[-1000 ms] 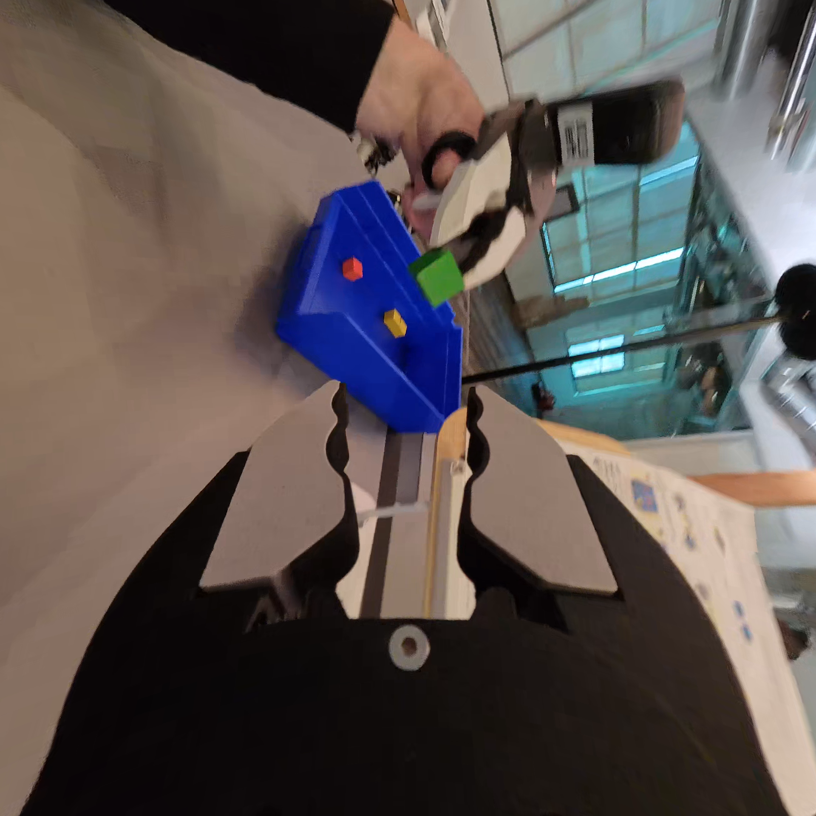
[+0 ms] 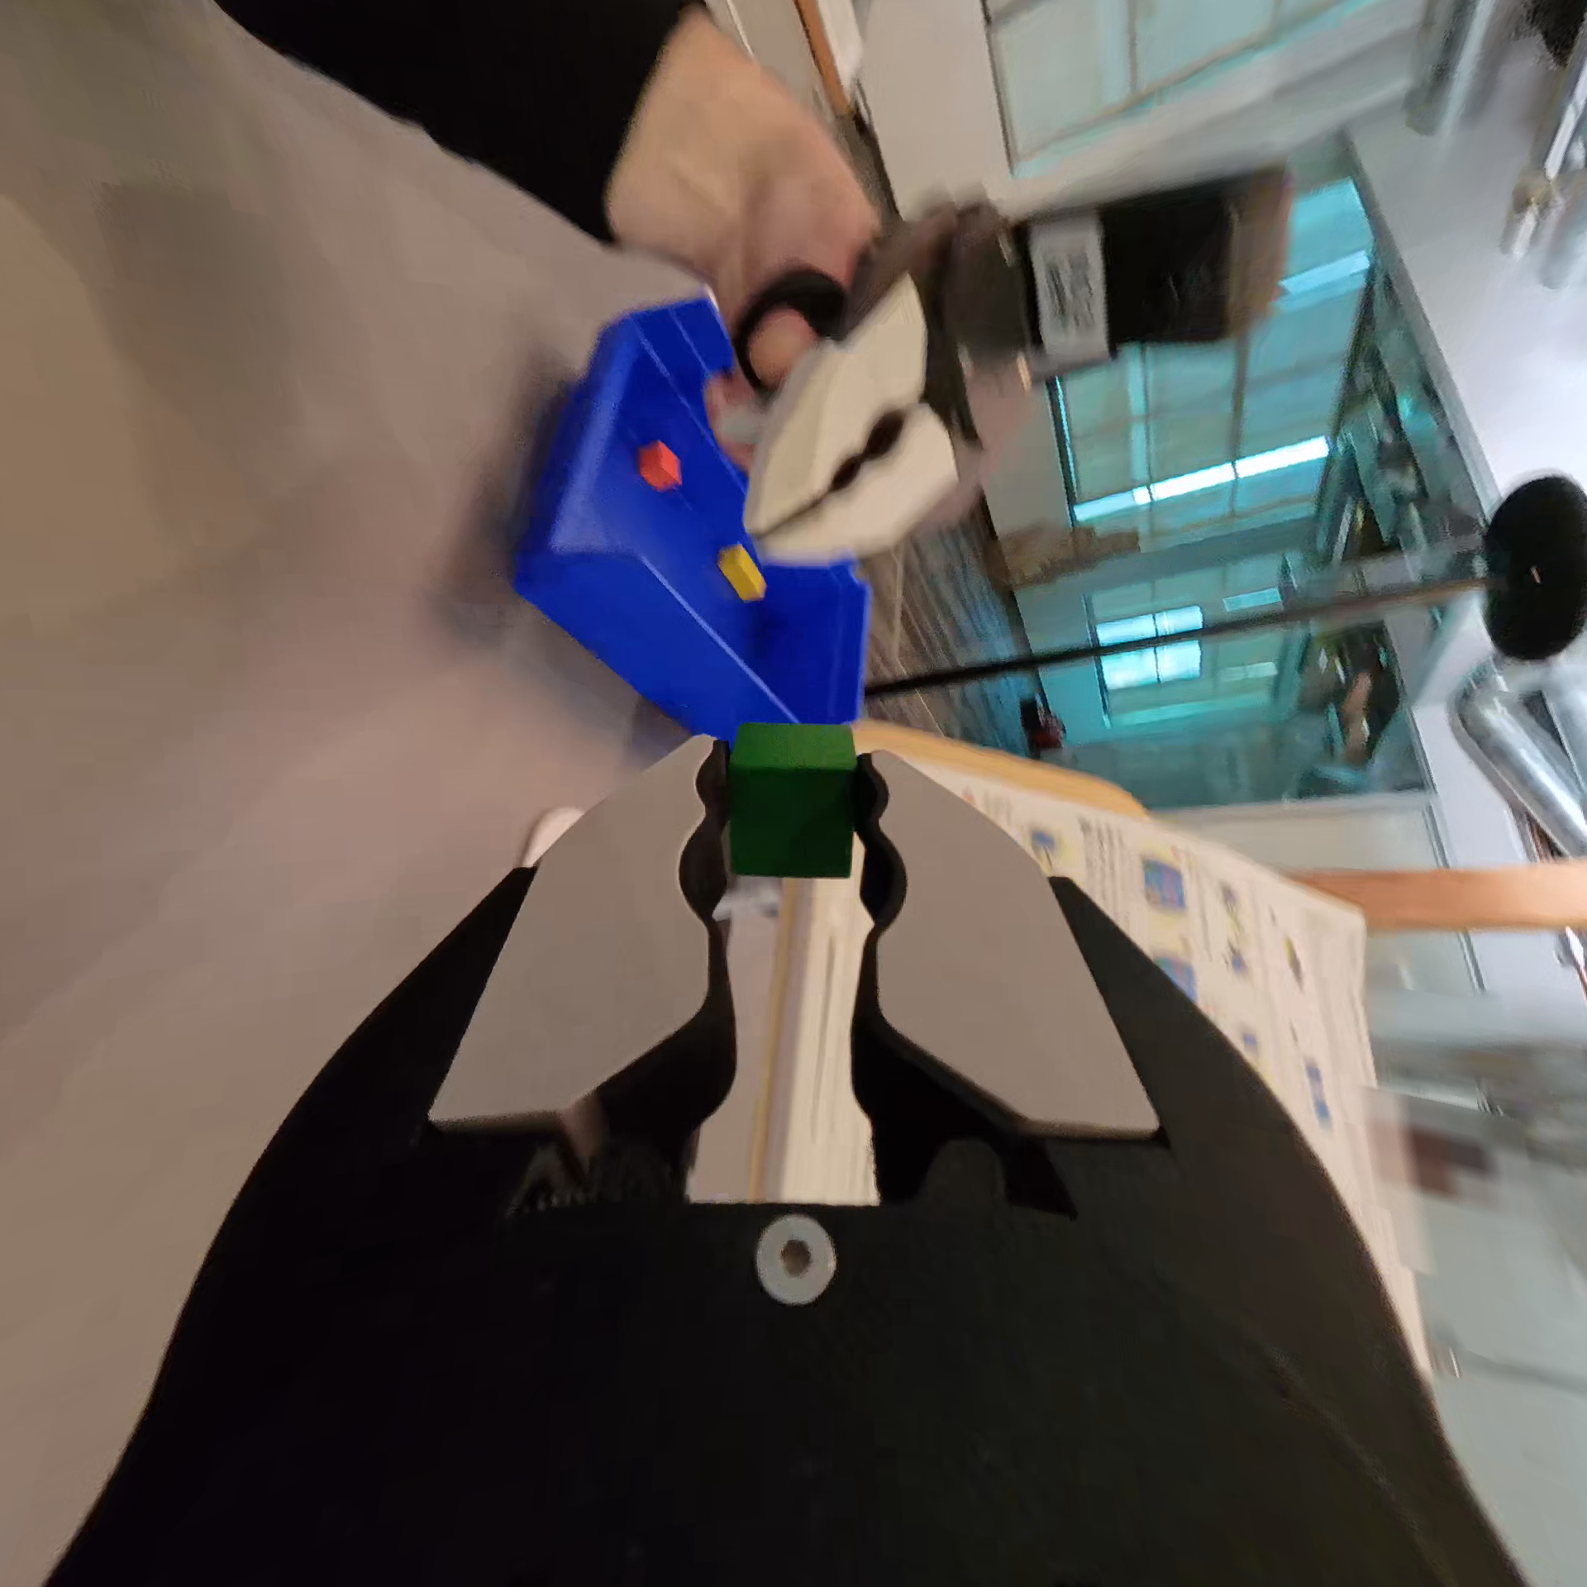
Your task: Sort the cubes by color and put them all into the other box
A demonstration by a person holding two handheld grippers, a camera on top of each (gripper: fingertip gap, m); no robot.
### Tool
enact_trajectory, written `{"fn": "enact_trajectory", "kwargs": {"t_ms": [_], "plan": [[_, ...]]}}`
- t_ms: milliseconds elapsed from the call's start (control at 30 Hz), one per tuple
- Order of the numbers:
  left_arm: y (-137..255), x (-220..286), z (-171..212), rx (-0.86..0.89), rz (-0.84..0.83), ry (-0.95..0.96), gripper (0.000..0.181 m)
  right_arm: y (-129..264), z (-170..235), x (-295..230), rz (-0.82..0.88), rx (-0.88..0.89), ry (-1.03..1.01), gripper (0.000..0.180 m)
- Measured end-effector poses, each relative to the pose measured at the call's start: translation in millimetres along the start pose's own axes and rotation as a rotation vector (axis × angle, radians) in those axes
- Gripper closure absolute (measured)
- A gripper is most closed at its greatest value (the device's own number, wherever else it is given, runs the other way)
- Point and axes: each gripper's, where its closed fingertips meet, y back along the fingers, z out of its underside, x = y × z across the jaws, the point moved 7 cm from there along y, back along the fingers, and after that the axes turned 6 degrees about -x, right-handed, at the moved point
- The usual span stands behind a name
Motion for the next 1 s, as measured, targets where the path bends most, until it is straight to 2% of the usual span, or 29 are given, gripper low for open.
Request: {"fn": "enact_trajectory", "kwargs": {"t_ms": [133, 333, 433, 567, 667, 800, 1000], "plan": [[35, -8, 7, -0.053, -0.248, -0.002, 0.181, 44, 65, 33, 0.129, -0.211, -0.133, 0.152], [78, -19, 22, -0.12, -0.573, 0.044, 0.181, 103, 191, 58, 0.283, -0.441, -0.507, 0.151], [90, -27, 32, -0.16, -0.698, 0.078, 0.181, 107, 261, 43, 0.26, -0.588, -0.719, 0.151], [94, -35, 42, -0.148, -0.731, 0.133, 0.181, 91, 330, 4, 0.101, -0.697, -0.972, 0.151], [91, -40, 48, -0.17, -0.734, 0.155, 0.181, 78, 359, -25, -0.025, -0.732, -1.103, 0.151], [87, -44, 53, -0.209, -0.733, 0.167, 0.181, 68, 379, -50, -0.136, -0.778, -1.204, 0.15], [88, -44, 54, -0.198, -0.725, 0.174, 0.181, 63, 388, -60, -0.155, -0.797, -1.252, 0.15]]}}
